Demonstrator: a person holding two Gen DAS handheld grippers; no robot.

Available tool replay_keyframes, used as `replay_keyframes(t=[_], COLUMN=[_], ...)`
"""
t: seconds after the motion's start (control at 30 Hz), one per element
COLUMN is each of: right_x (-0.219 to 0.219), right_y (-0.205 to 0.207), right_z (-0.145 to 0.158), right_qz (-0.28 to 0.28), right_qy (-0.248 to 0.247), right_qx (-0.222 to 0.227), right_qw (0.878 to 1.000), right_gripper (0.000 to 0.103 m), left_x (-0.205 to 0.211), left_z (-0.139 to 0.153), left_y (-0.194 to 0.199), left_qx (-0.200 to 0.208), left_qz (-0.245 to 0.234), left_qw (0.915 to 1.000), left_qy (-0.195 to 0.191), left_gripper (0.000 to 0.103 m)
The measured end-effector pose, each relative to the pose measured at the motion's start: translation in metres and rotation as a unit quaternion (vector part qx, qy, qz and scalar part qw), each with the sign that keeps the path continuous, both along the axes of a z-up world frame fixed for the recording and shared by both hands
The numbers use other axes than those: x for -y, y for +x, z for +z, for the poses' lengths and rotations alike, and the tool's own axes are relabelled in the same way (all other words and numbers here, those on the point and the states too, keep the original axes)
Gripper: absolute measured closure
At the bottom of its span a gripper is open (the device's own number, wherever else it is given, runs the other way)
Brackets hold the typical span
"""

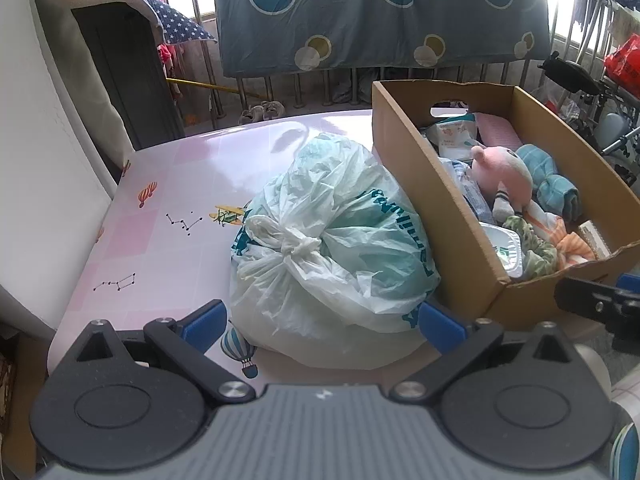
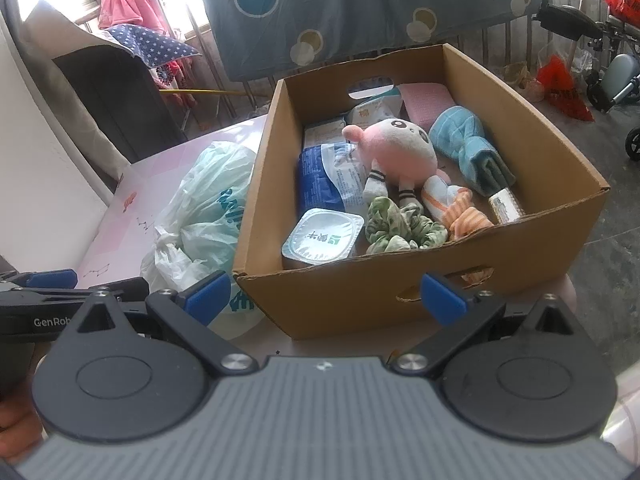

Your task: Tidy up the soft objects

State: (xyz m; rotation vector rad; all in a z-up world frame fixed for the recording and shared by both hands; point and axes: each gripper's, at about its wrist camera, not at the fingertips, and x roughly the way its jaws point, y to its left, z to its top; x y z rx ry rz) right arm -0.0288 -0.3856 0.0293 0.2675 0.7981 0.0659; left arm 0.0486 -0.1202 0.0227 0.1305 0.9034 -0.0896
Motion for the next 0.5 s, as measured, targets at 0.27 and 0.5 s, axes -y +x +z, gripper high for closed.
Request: replay_keyframes(t=[0.27,0.5], right_x=[0.0003,0.0002], right_y=[-0.0002,-0.0008], right_z=[0.0001,0.0002], right_qz=[0.001,0.002], right_qy=[-0.001,0.001], right_qx=[-0.001,0.000], right_qw=[1.000,1.000], right_gripper=[0.001,0.001], left_x=[0.0002,0.0001], left_z=[0.0019,0.0020], left_y=[-0.0013,-0.0014], left_qx=[0.002,0.003], left_qz=[-0.001,-0.001], left_qw=[1.0000,1.0000], left_qy=[0.000,0.000], left_gripper=[0.000,0.000])
